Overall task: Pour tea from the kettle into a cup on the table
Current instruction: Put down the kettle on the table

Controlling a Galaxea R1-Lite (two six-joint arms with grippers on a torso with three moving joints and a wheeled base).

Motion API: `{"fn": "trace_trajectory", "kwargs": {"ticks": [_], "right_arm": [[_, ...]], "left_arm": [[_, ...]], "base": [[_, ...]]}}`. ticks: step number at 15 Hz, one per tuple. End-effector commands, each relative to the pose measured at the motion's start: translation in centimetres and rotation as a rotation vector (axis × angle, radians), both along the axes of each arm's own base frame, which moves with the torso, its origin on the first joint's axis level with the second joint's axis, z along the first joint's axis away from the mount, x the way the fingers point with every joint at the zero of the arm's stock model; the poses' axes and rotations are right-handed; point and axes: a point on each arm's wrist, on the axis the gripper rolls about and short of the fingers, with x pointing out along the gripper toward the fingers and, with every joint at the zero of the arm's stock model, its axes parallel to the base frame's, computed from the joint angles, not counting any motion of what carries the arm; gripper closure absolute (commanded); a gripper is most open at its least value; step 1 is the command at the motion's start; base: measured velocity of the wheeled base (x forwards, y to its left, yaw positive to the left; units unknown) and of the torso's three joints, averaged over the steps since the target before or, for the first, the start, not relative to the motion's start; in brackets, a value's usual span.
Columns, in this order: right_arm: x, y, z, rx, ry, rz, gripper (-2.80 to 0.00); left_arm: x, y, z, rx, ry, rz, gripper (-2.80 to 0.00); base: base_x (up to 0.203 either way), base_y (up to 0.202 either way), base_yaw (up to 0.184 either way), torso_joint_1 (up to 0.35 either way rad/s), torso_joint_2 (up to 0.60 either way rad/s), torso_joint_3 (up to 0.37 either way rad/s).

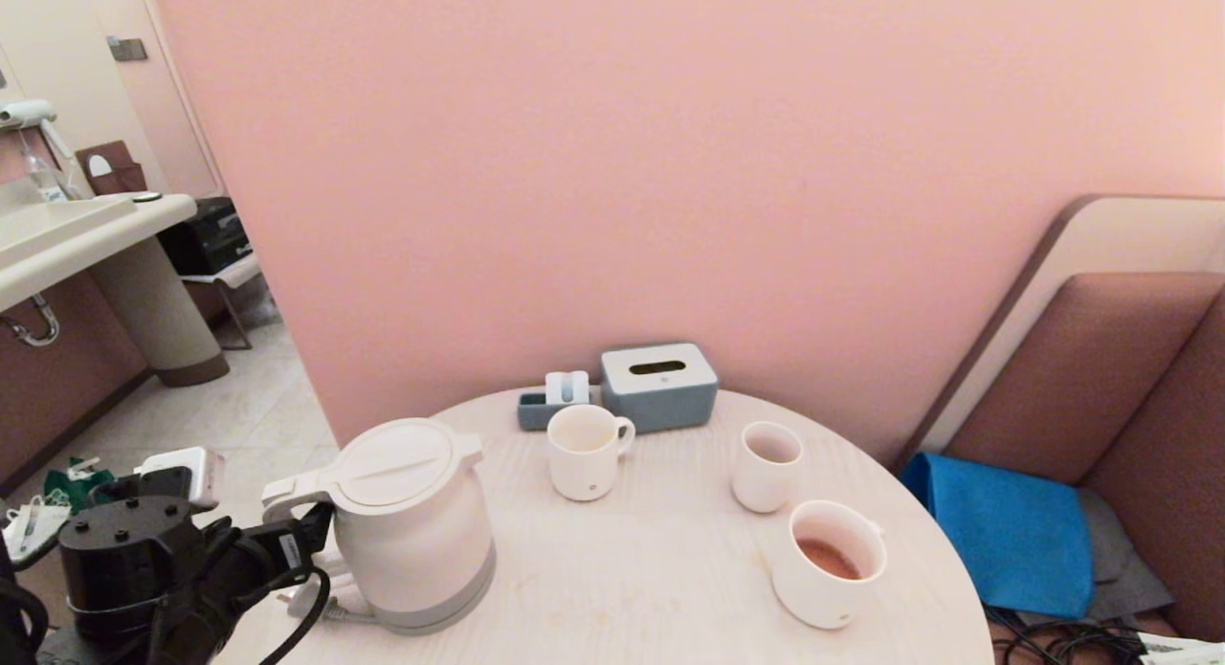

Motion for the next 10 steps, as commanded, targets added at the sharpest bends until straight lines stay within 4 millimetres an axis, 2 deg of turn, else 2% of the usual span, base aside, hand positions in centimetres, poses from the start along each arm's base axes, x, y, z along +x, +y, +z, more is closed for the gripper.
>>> {"fn": "trace_trajectory", "kwargs": {"ticks": [1, 6, 10], "right_arm": [[0.0, 0.0, 0.0, -0.001, 0.001, 0.000, 0.00], [0.0, 0.0, 0.0, -0.001, 0.001, 0.001, 0.00], [0.0, 0.0, 0.0, -0.001, 0.001, 0.000, 0.00]], "left_arm": [[-0.3, 0.1, 1.5, -0.014, -0.089, 0.004, -2.80], [-1.7, 0.3, 2.5, -0.012, -0.077, 0.001, -2.80], [-1.8, 0.2, 2.5, -0.010, -0.069, 0.000, -2.80]], "base": [[0.000, 0.000, 0.000, 0.000, 0.00, 0.000], [0.000, 0.000, 0.000, 0.000, 0.00, 0.000], [0.000, 0.000, 0.000, 0.000, 0.00, 0.000]]}}
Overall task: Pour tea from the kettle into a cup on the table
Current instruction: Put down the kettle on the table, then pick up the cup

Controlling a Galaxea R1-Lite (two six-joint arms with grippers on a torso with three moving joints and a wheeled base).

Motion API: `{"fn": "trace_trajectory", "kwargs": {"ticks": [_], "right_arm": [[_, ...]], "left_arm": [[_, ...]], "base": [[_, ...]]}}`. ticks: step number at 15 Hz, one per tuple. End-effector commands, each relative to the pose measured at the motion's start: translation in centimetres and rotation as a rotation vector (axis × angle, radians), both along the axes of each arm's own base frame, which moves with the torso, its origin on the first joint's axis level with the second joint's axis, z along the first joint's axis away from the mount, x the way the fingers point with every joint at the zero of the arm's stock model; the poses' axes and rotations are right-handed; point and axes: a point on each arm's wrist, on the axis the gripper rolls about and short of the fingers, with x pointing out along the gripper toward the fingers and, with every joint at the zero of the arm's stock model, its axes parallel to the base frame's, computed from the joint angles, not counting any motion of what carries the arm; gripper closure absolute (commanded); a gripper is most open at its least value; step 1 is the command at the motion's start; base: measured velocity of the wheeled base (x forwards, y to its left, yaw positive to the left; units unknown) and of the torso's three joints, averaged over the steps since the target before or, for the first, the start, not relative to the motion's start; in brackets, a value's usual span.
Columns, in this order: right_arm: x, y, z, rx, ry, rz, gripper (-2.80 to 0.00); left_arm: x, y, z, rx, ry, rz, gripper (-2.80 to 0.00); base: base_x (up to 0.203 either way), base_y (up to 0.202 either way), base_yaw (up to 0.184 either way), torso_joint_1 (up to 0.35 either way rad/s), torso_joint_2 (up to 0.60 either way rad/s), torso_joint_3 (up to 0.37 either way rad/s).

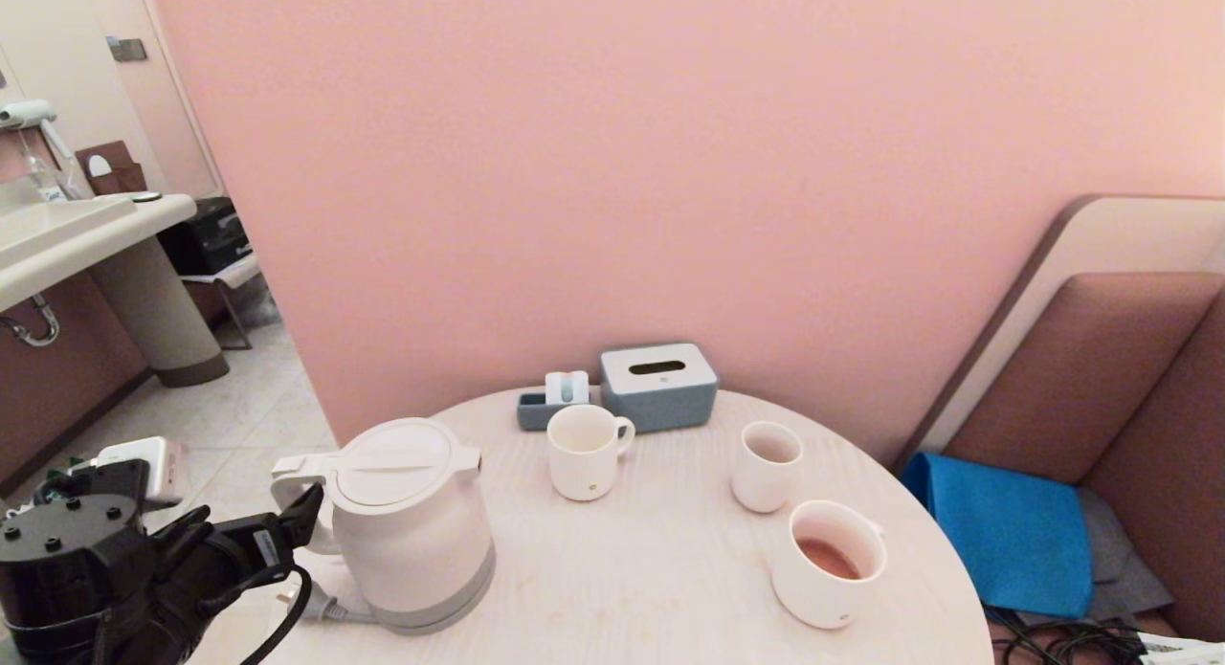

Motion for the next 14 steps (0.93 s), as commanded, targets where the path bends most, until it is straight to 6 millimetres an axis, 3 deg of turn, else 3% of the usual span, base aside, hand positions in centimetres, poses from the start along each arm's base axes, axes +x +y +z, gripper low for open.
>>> {"fn": "trace_trajectory", "kwargs": {"ticks": [1, 7, 10, 14], "right_arm": [[0.0, 0.0, 0.0, -0.001, 0.001, 0.001, 0.00], [0.0, 0.0, 0.0, 0.001, 0.001, 0.001, 0.00], [0.0, 0.0, 0.0, -0.001, 0.001, 0.001, 0.00], [0.0, 0.0, 0.0, 0.000, 0.001, 0.000, 0.00]], "left_arm": [[-0.2, 0.0, 0.4, -0.003, -0.016, 0.003, -2.80], [-3.2, 0.4, 2.6, 0.020, -0.032, -0.038, -2.80], [-4.5, 0.6, 5.0, 0.054, -0.105, -0.048, -2.80], [-10.0, 1.4, 7.1, 0.173, -0.210, -0.094, -2.80]], "base": [[0.000, 0.000, 0.000, 0.000, 0.00, 0.000], [0.000, 0.000, 0.000, 0.000, 0.00, 0.000], [0.000, 0.000, 0.000, 0.000, 0.00, 0.000], [0.000, 0.000, 0.000, 0.000, 0.00, 0.000]]}}
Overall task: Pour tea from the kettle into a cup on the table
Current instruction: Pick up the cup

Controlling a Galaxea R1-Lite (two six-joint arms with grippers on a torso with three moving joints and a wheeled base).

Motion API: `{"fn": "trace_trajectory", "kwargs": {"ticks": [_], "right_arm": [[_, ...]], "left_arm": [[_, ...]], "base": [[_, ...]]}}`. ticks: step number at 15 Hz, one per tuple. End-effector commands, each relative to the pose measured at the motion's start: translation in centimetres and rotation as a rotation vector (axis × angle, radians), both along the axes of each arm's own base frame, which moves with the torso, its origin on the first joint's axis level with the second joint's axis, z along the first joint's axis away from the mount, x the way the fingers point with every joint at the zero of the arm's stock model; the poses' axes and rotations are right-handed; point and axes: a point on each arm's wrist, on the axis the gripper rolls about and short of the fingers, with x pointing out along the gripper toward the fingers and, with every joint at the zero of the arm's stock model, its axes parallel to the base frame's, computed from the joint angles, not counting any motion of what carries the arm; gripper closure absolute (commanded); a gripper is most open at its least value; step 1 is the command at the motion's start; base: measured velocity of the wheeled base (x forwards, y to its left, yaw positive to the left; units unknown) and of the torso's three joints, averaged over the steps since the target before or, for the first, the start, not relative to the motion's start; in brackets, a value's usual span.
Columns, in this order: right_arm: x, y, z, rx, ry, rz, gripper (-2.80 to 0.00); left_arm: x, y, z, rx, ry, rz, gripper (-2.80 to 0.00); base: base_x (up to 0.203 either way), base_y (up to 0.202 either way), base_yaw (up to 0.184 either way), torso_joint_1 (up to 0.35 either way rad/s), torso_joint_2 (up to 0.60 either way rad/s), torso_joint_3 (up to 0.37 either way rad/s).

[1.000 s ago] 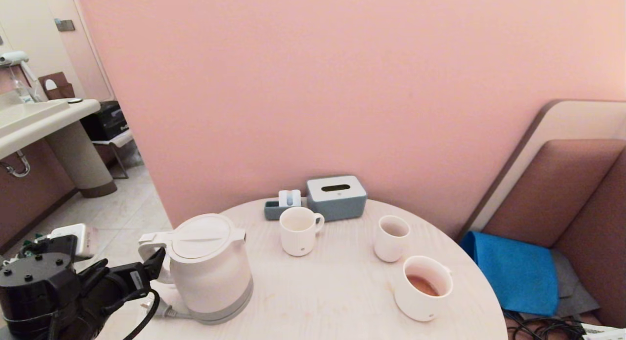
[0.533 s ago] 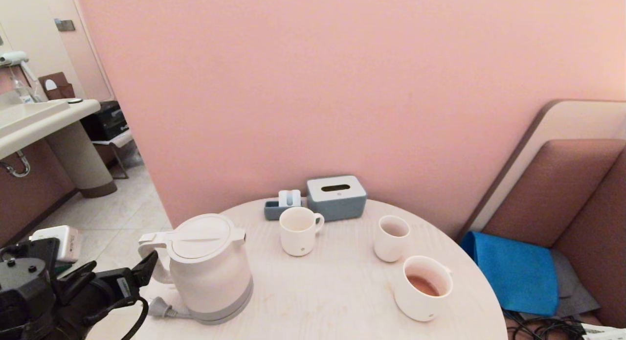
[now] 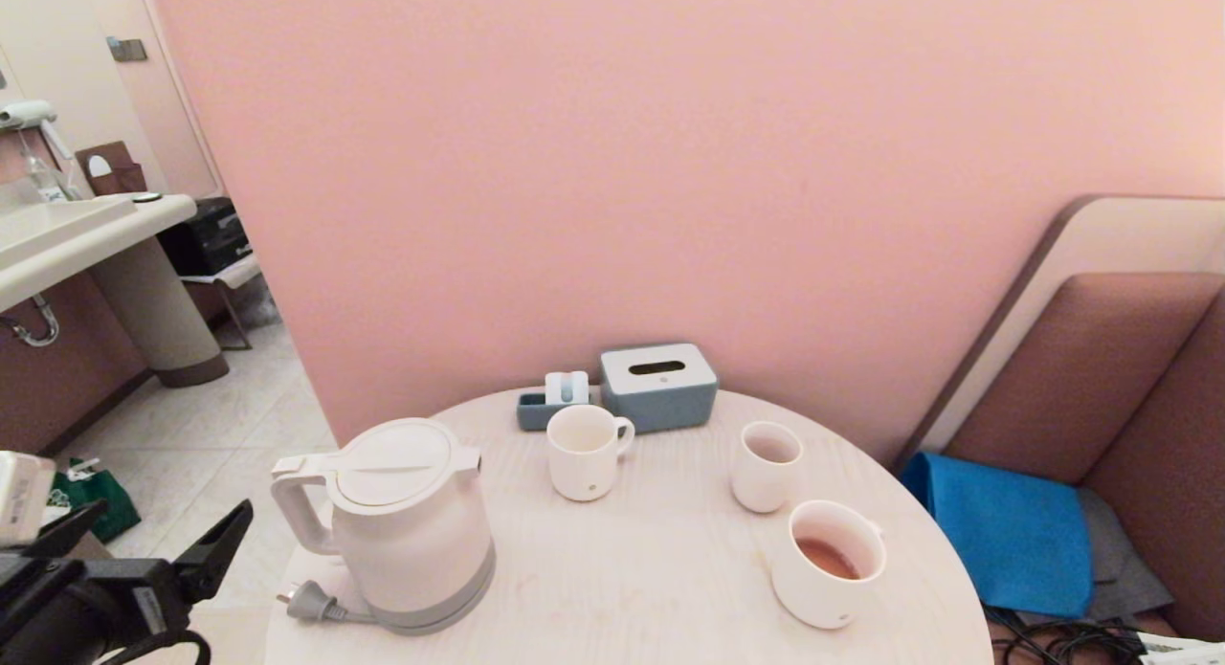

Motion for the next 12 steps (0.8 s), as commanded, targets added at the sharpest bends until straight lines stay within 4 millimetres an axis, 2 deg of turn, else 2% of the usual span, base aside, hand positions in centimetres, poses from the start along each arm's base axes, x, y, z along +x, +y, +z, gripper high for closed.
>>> {"fn": "trace_trajectory", "kwargs": {"ticks": [1, 3, 5, 7, 9, 11, 12], "right_arm": [[0.0, 0.0, 0.0, -0.001, 0.001, 0.001, 0.00], [0.0, 0.0, 0.0, -0.001, 0.001, 0.000, 0.00], [0.0, 0.0, 0.0, -0.001, 0.003, 0.001, 0.00], [0.0, 0.0, 0.0, 0.000, 0.001, 0.000, 0.00], [0.0, 0.0, 0.0, 0.000, 0.002, 0.000, 0.00], [0.0, 0.0, 0.0, 0.000, 0.001, 0.000, 0.00], [0.0, 0.0, 0.0, 0.000, 0.001, 0.000, 0.00]], "left_arm": [[-3.8, 0.7, 1.5, -0.005, -0.125, -0.008, -2.80], [-7.2, 1.5, 2.3, 0.019, -0.115, -0.005, -2.80], [-10.0, 2.1, 2.4, 0.046, -0.063, 0.077, -2.80], [-12.1, 2.3, 2.8, 0.043, -0.159, 0.132, -2.80], [-13.4, 2.3, 1.9, 0.047, -0.205, 0.137, -2.80], [-14.3, 1.9, 0.7, 0.044, -0.232, -0.004, -2.80], [-14.7, 1.7, -0.4, 0.041, -0.193, -0.086, -2.80]], "base": [[0.000, 0.000, 0.000, 0.000, 0.00, 0.000], [0.000, 0.000, 0.000, 0.000, 0.00, 0.000], [0.000, 0.000, 0.000, 0.000, 0.00, 0.000], [0.000, 0.000, 0.000, 0.000, 0.00, 0.000], [0.000, 0.000, 0.000, 0.000, 0.00, 0.000], [0.000, 0.000, 0.000, 0.000, 0.00, 0.000], [0.000, 0.000, 0.000, 0.000, 0.00, 0.000]]}}
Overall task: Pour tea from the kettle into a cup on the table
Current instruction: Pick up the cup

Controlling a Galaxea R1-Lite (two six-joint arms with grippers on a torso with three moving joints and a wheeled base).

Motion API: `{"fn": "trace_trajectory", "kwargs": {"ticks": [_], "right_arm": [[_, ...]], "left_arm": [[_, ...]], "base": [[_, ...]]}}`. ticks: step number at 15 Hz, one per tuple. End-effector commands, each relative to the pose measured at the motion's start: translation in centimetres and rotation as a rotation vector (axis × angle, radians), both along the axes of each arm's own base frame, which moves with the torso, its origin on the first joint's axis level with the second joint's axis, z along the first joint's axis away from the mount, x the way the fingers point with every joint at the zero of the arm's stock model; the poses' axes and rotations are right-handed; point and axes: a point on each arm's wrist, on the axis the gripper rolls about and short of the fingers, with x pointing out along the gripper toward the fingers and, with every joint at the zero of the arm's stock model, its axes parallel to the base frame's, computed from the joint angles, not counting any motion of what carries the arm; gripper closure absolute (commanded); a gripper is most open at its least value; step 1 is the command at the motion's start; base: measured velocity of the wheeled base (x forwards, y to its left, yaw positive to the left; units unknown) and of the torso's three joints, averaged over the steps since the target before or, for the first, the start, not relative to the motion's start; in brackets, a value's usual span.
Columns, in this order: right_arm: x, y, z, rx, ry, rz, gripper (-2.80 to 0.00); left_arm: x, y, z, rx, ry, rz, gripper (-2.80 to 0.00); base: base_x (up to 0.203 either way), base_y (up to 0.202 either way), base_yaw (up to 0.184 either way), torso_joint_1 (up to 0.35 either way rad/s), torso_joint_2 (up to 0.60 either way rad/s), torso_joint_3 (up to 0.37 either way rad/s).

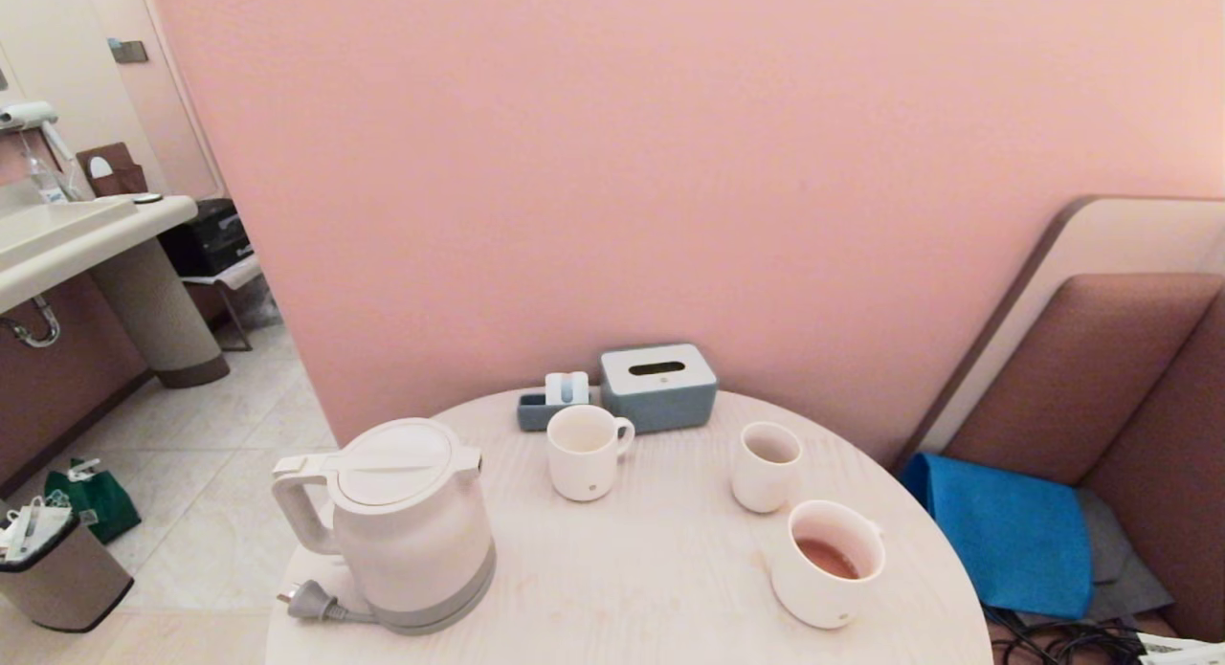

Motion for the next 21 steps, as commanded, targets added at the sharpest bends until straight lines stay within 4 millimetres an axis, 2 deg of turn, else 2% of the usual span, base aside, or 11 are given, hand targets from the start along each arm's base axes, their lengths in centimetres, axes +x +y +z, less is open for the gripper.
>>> {"fn": "trace_trajectory", "kwargs": {"ticks": [1, 5, 9, 16, 17, 21], "right_arm": [[0.0, 0.0, 0.0, -0.001, 0.001, 0.001, 0.00], [0.0, 0.0, 0.0, -0.001, 0.001, 0.000, 0.00], [0.0, 0.0, 0.0, 0.000, 0.001, 0.001, 0.00], [0.0, 0.0, 0.0, 0.000, 0.001, 0.000, 0.00], [0.0, 0.0, 0.0, -0.001, 0.001, 0.001, 0.00], [0.0, 0.0, 0.0, 0.000, 0.001, 0.000, 0.00]], "left_arm": [[-1.3, -0.2, -1.5, 0.001, -0.018, -0.074, -2.80], [-1.0, -0.2, -5.1, -0.031, 0.051, -0.084, -2.80], [0.3, -0.3, -6.9, -0.055, 0.008, -0.090, -2.80], [0.4, -0.3, -7.0, -0.058, 0.003, -0.091, -2.80], [0.4, -0.3, -7.0, -0.058, 0.003, -0.091, 0.00], [0.4, -0.3, -7.0, -0.071, 0.002, -0.089, 0.00]], "base": [[0.000, 0.000, 0.000, 0.000, 0.00, 0.000], [0.000, 0.000, 0.000, 0.000, 0.00, 0.000], [0.000, 0.000, 0.000, 0.000, 0.00, 0.000], [0.000, 0.000, 0.000, 0.000, 0.00, 0.000], [0.000, 0.000, 0.000, 0.000, 0.00, 0.000], [0.000, 0.000, 0.000, 0.000, 0.00, 0.000]]}}
